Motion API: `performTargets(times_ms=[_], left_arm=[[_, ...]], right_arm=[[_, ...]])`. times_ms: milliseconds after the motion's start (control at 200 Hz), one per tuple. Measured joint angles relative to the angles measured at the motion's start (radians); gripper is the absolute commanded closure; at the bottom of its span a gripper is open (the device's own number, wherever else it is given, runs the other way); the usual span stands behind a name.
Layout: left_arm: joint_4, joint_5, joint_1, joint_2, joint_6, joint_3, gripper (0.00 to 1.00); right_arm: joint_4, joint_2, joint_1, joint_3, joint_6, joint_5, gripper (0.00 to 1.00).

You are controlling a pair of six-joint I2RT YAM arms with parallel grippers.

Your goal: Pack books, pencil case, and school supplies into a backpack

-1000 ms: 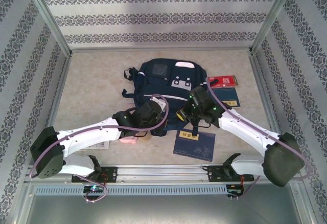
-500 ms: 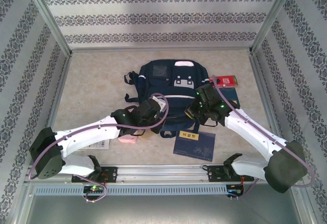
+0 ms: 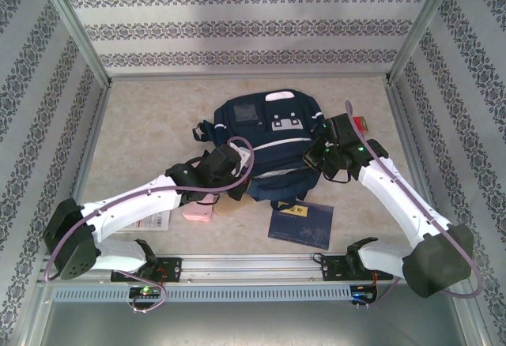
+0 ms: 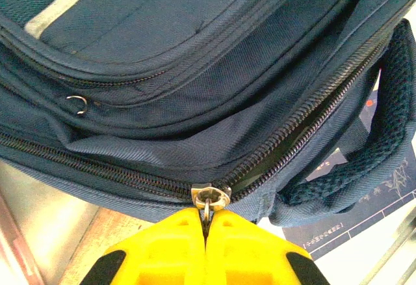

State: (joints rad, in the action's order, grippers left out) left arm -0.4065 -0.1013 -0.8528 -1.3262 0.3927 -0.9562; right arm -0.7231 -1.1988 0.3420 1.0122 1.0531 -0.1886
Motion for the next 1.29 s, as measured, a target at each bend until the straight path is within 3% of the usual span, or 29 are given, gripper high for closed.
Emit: performTargets(times_ms=[65, 315, 670, 1024, 1144, 1294], left_arm=[[0.002, -0.017, 0.003, -0.029, 0.004, -0.015, 1.0], [0.023, -0.06, 0.004, -0.097, 0.03, -0.053, 1.0], [0.035, -0.075, 0.003, -0.1, 0.05, -0.056, 1.0], [0.056, -0.076, -0.006, -0.1, 0.065, -0.051, 1.0], [0.066, -0.075, -0.012, -0.1, 0.068, -0.038, 1.0], [0.077, -0.066, -0.013, -0.1, 0.068, -0.031, 1.0]], right_arm=[[-0.009, 0.012, 0.0, 0.016, -0.006, 0.0, 0.48], [-0.021, 0.138, 0.071, 0.017, 0.069, -0.049, 0.37], [0.077, 0.082, 0.252, -0.077, 0.262, -0.09, 0.42], [0.179, -0.063, 0.272, -0.121, 0.351, -0.076, 0.43], [0.198, -0.119, 0.272, -0.123, 0.37, -0.06, 0.58], [0.195, -0.175, 0.272, -0.122, 0.375, -0.04, 0.93]])
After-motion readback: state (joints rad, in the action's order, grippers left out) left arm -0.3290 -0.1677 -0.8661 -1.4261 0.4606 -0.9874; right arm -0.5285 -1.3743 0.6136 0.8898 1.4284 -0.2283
